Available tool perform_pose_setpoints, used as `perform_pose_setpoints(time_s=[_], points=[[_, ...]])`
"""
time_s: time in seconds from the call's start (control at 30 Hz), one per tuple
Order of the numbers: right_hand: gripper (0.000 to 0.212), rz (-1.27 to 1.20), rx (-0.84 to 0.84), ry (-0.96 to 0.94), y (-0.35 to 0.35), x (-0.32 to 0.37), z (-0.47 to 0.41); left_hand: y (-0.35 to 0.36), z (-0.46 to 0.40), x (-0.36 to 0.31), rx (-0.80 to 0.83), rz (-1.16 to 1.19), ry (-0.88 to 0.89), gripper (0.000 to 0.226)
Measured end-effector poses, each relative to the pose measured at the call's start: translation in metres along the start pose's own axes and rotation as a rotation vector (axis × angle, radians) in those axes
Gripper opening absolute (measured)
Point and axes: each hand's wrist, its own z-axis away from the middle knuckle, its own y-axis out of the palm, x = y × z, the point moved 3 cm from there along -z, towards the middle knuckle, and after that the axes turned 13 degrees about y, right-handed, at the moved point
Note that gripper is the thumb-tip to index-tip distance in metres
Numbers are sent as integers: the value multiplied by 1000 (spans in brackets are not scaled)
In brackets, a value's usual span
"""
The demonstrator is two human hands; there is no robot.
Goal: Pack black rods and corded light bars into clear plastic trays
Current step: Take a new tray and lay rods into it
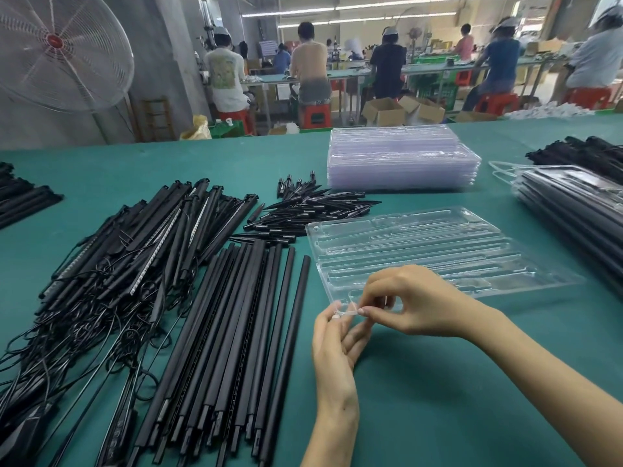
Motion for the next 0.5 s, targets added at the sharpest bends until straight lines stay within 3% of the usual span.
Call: perform_pose_setpoints(time_s=[0.3, 0.5], points=[[25, 183, -66, -32, 6, 16, -5, -2, -3, 2, 22, -38, -19, 24], [18, 128, 87, 58, 8, 15, -19, -5, -8, 2, 10, 39, -78, 23]])
